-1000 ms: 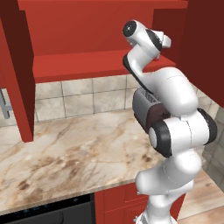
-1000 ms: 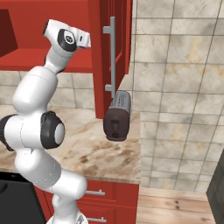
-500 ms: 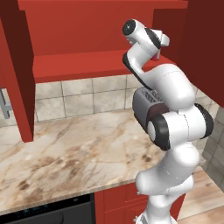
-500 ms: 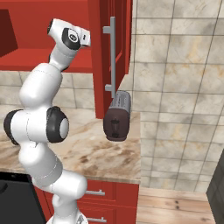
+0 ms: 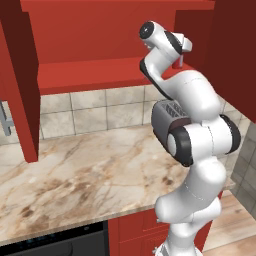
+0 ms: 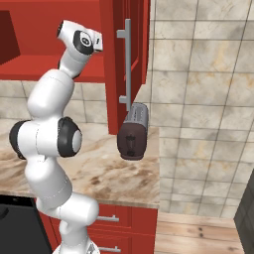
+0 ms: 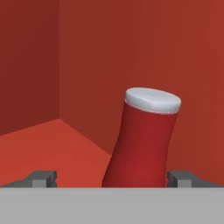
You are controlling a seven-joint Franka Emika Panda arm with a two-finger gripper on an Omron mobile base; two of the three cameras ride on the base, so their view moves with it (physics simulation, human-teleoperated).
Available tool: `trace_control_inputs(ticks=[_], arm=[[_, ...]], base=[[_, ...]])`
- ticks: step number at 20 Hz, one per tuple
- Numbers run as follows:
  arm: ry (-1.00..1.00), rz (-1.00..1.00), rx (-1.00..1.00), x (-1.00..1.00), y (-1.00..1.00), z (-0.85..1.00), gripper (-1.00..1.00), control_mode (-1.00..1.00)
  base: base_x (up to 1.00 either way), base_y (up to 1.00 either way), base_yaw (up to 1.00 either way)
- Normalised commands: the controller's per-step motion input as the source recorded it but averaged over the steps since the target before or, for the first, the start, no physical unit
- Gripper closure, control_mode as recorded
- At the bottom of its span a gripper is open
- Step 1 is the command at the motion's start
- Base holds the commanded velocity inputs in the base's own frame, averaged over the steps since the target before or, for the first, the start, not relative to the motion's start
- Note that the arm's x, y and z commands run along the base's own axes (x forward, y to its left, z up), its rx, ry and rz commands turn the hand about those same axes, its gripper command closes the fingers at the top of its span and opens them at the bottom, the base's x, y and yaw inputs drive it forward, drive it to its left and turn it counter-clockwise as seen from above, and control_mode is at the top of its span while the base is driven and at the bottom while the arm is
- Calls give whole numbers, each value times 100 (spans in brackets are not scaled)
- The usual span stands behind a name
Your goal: Take 2 condiments from the cabinet and move them on the counter near the stove.Make sure the condiments are lined up with each other, next to each other.
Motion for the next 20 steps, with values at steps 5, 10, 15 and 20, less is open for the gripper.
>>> trace_control_inputs(ticks=[5,10,15,20], arm=[[0,0,0,5,-6,0,-100,-100],[0,0,0,0,-7,0,-100,-100],[0,-1,0,0,-10,0,-100,-100],[0,-2,0,0,-9,-1,-100,-100]], base=[[0,0,0],[0,0,0],[0,0,0],[0,0,0]])
